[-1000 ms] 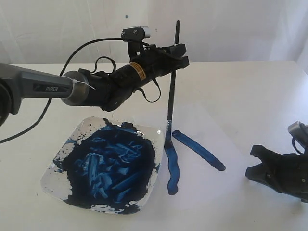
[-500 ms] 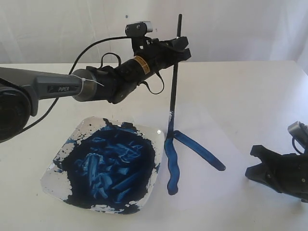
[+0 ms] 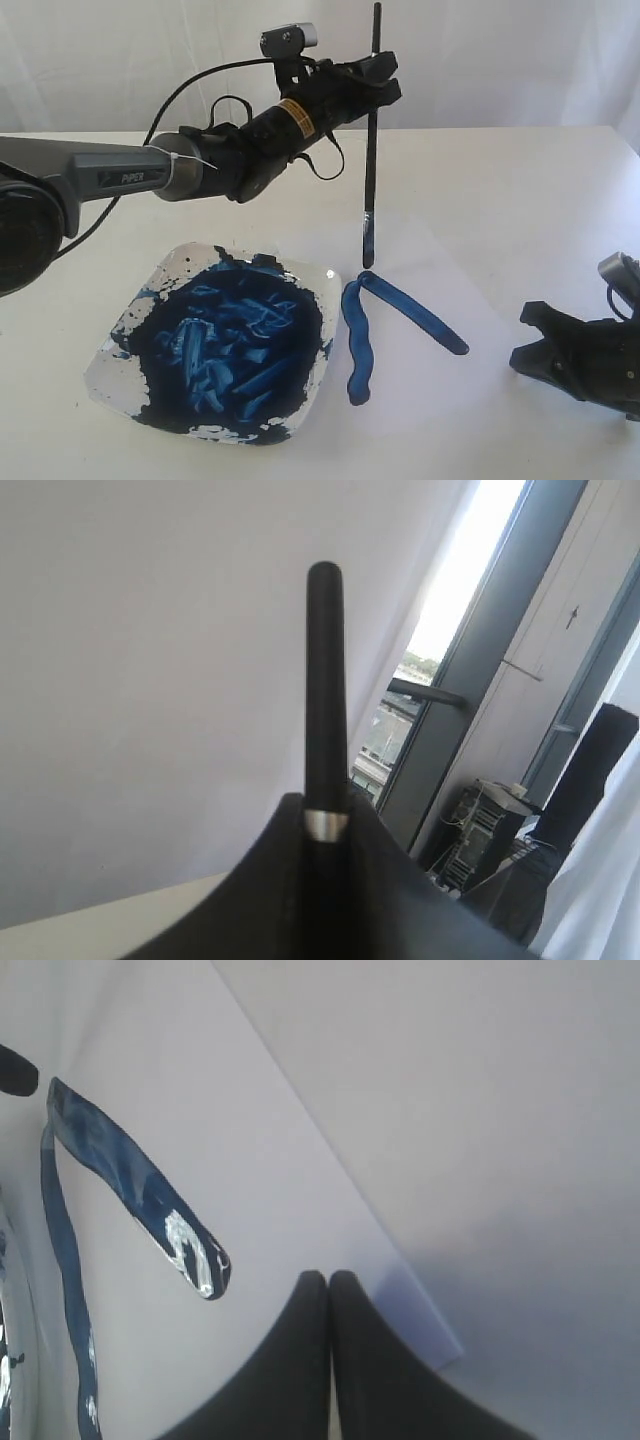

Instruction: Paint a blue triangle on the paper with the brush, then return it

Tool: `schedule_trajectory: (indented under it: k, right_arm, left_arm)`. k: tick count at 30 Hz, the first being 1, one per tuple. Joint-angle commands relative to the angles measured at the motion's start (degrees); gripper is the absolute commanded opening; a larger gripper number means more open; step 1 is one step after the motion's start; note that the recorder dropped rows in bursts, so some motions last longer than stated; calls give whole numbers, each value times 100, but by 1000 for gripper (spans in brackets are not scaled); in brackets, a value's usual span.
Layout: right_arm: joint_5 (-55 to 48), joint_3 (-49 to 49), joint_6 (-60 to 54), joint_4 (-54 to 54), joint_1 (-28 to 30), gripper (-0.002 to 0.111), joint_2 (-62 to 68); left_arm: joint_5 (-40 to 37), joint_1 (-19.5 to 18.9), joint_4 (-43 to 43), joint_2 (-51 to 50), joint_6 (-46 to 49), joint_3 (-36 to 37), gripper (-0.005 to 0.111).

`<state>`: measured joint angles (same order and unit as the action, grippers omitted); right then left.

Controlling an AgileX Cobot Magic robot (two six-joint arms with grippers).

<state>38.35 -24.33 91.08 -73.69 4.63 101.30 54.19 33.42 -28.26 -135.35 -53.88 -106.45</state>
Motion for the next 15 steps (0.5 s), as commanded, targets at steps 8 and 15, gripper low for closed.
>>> schedule_trajectory:
  k: [8, 15]
  right_arm:
    - [-19, -18, -5, -33, -10, 0, 21]
    - [-19, -18, -5, -33, -10, 0, 21]
  left_arm:
    - [841, 619, -663, 679, -670, 703, 0]
    - [1218, 1044, -365, 871, -328, 1439, 0]
